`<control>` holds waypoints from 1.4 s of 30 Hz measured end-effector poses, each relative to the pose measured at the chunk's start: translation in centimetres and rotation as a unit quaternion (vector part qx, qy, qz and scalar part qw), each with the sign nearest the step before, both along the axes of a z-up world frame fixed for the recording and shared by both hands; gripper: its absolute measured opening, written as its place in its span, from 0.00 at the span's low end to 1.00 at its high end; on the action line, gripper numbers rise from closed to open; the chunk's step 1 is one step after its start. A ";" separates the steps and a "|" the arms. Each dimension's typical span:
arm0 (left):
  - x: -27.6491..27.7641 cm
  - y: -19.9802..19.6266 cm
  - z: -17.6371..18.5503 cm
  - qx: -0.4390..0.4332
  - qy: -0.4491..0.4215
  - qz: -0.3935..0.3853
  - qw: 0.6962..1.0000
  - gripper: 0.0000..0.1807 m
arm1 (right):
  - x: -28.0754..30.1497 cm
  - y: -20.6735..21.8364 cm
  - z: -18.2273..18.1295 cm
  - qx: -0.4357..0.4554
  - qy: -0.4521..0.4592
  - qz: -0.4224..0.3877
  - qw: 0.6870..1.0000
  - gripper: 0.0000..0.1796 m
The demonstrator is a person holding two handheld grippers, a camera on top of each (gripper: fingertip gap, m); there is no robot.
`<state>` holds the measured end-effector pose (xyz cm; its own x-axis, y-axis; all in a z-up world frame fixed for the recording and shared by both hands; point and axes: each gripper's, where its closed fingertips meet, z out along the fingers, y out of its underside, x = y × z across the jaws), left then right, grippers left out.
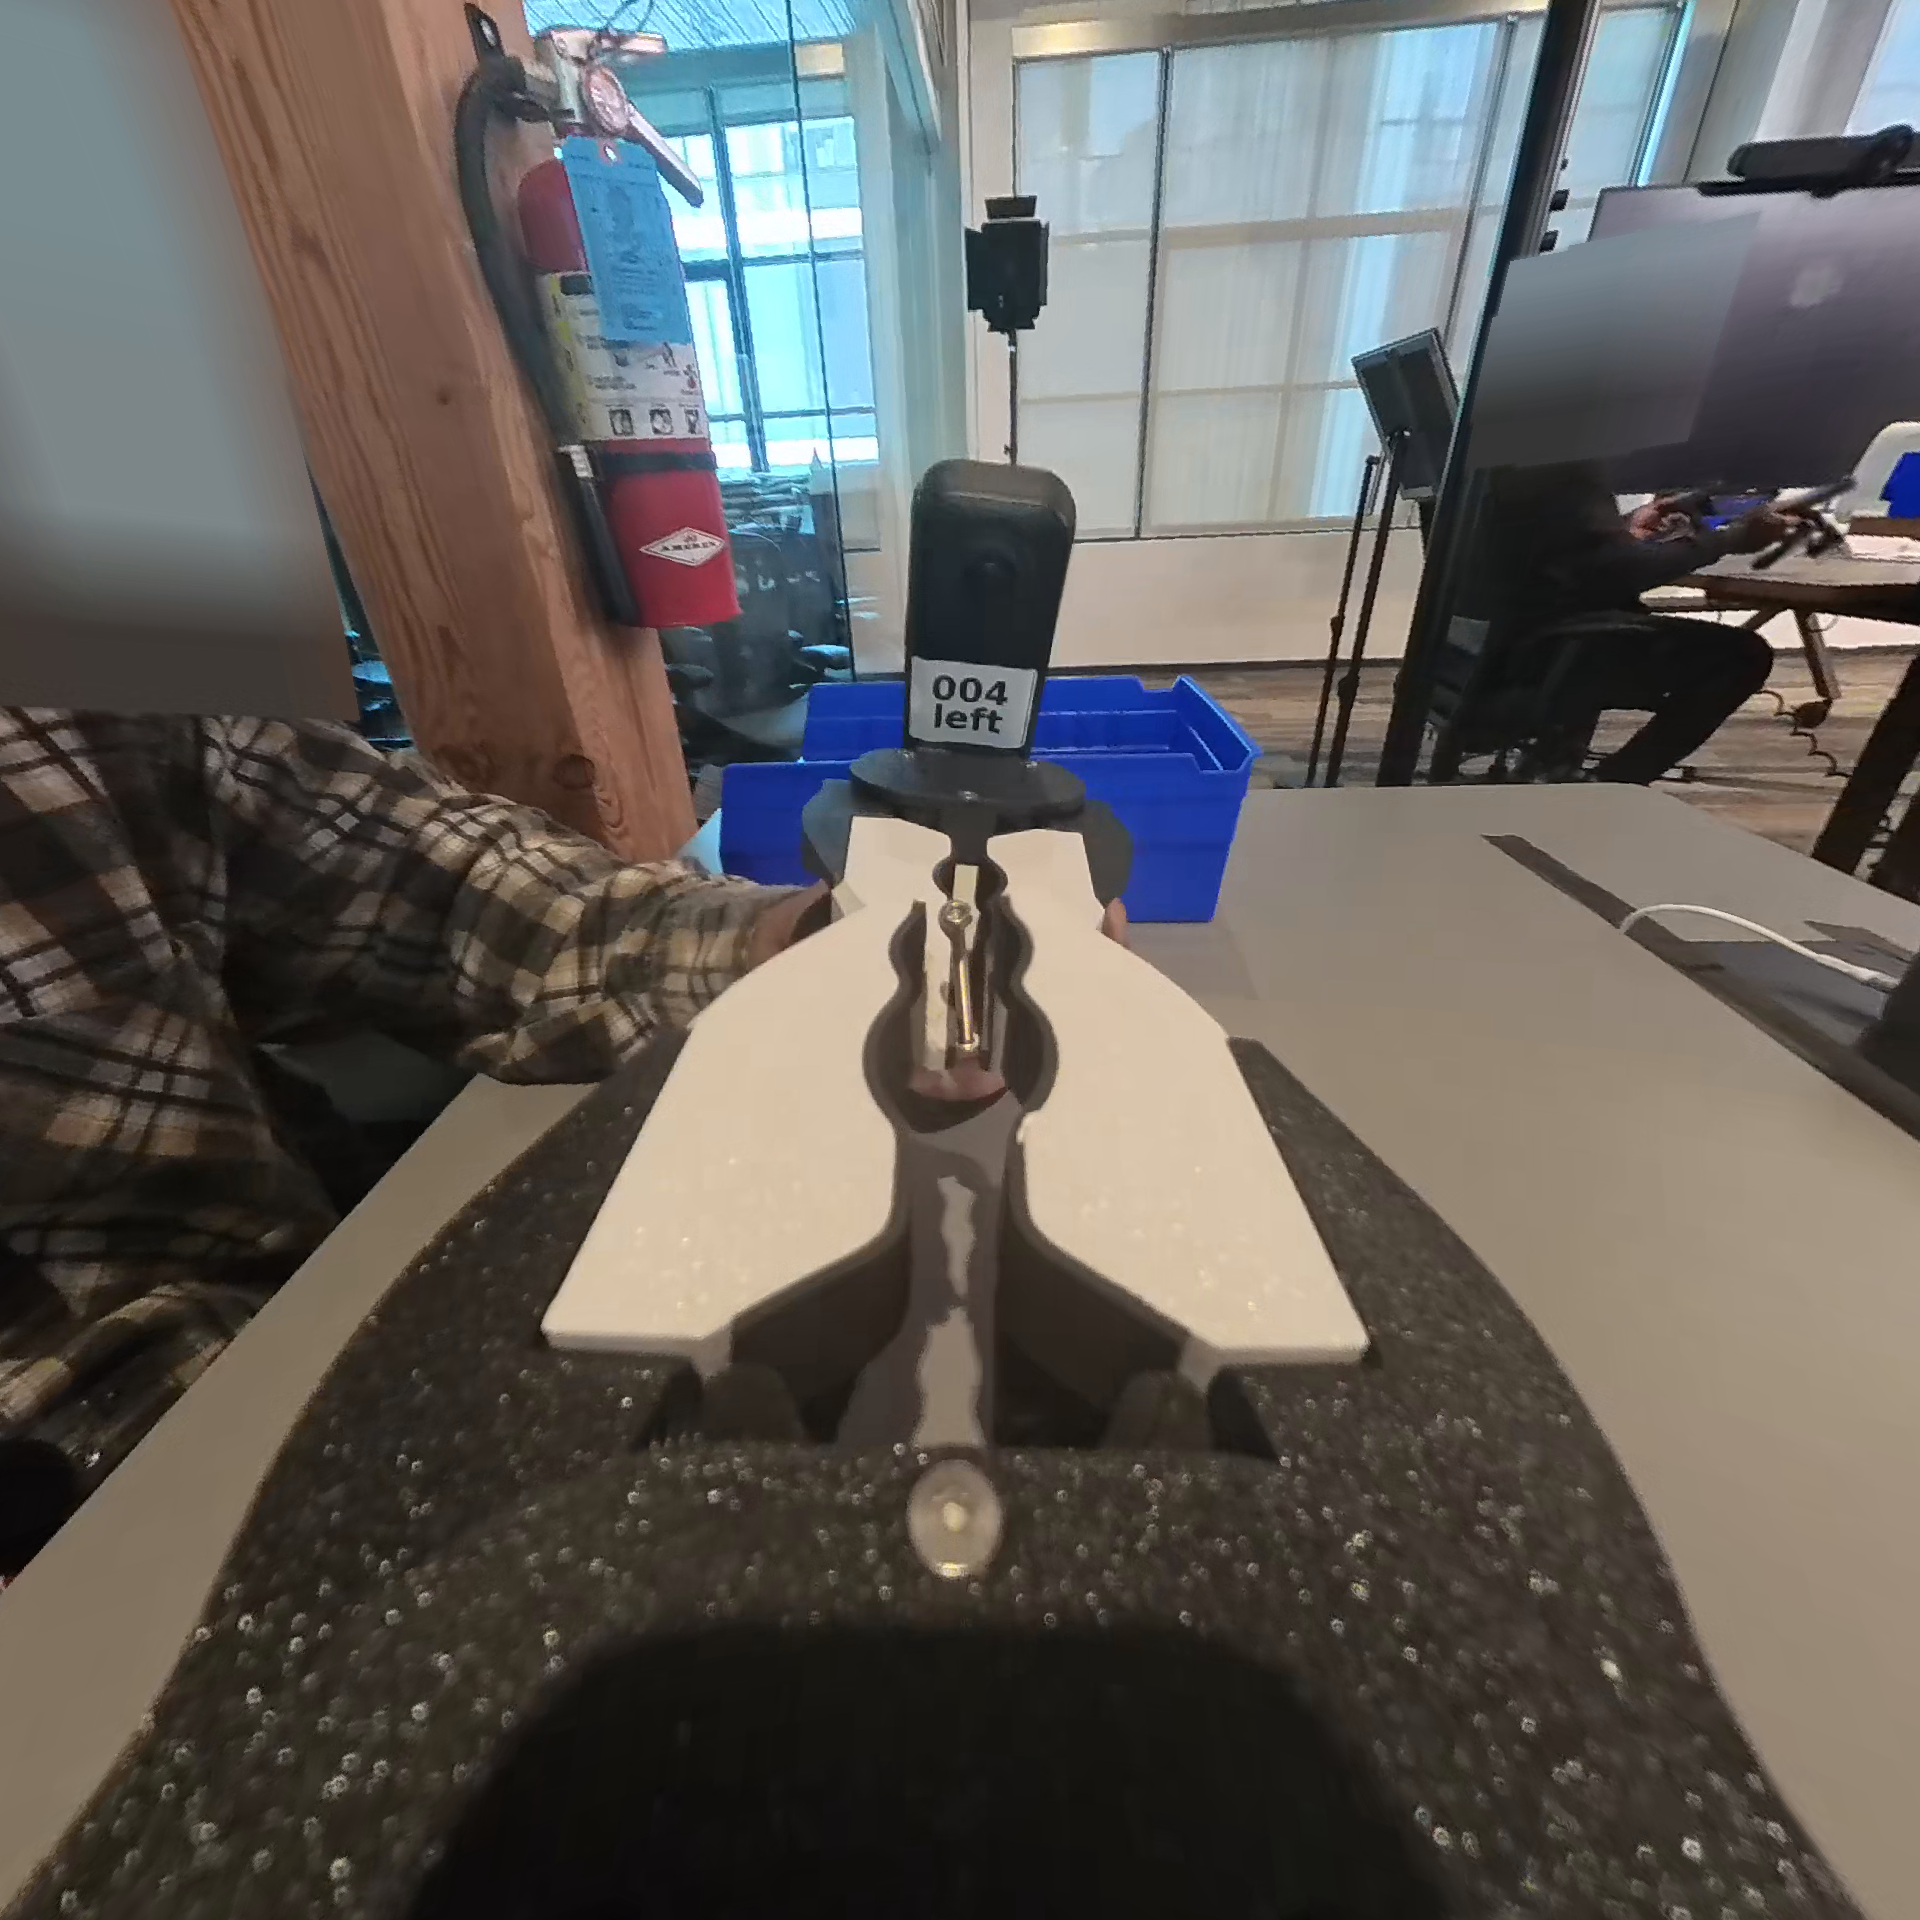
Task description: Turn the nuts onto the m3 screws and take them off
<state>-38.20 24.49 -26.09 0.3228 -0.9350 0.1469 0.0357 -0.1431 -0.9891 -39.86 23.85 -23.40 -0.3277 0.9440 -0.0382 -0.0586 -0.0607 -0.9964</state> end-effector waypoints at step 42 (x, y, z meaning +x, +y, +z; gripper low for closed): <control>0.1 0.1 -0.3 0.005 0.024 0.014 1.000 0.02 | 0.1 0.0 -0.2 0.057 -0.068 -0.025 0.996 0.06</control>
<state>-38.10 24.58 -26.38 0.3562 -0.9266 0.1201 -0.0087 -0.1318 -0.9912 -39.77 23.84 -23.64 -0.2801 0.9595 0.0296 0.0765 0.0531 -0.9957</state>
